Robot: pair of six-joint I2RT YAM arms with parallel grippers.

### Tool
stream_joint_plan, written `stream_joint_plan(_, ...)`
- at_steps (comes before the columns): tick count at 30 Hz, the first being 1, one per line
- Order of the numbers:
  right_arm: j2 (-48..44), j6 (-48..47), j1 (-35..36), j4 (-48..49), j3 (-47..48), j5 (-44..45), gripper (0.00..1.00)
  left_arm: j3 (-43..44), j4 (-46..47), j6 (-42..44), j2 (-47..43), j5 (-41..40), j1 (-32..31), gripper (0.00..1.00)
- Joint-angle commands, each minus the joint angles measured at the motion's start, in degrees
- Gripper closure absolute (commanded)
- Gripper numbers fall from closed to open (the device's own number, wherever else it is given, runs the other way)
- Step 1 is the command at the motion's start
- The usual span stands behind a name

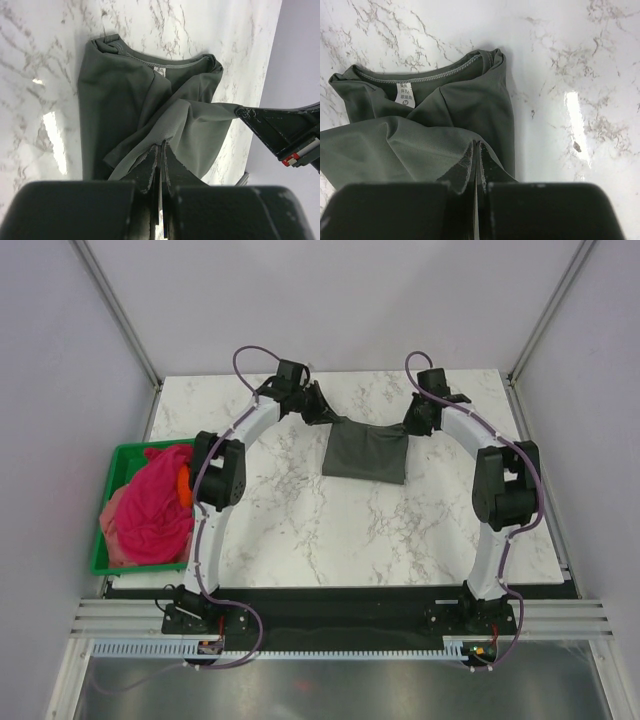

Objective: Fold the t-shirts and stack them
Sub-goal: Fold the tshirt

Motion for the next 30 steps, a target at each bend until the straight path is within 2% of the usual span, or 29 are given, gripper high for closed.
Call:
stream_joint_plan(1,0.3,-2.5,-0.5,2.2,3.8,0.3,1.00,5.8,0.7,2.4,2.0,5.0,0.2,0.98)
stream_joint_plan(7,-3.5,-2.6,-0.5,1.7,1.2,0.0,1.00,-0.3,0.7,1.8,-3.1,0.6,0.2,0.98)
stream_joint_plan(11,-7.1,-1.8,-0.6,-1.6,1.7,1.2,1.00,-0.6,0.7,0.7,-7.4,2.9,0.0,0.98)
stream_joint_plan(15,-7.4,-0.3,-1.3,-1.0,3.8,-0.1,1.00,1.0,0.7,0.0,-10.0,-1.3,0.1,0.98)
stream_joint_plan(19,-3.7,0.4,-2.3,0.4,7.5,-0.7,1.00,10.4,1.1,2.0,-3.8,-1.4,0.3,0.98)
stream_joint_plan(24,3.2,1.2,-3.4,6.5,10.5,-1.7,1.00,22.4,5.5,0.4,10.6,0.1,1.0,0.98)
stream_joint_plan(27,9.1,1.6,-4.6,8.5,14.7,-1.8,1.00,26.8,13.4,-4.2,17.8,1.0,1.9,0.95)
stream_joint_plan(28,10.4,2.4,-5.4,8.9,15.5,-1.7,1.00,26.8,16.3,-6.4,18.9,0.7,2.1,0.89)
stream_joint_plan(30,13.8,3.1,-6.1,9.1,17.6,-1.8,1.00,26.6,25.8,-8.8,22.4,-0.1,2.2,0.86)
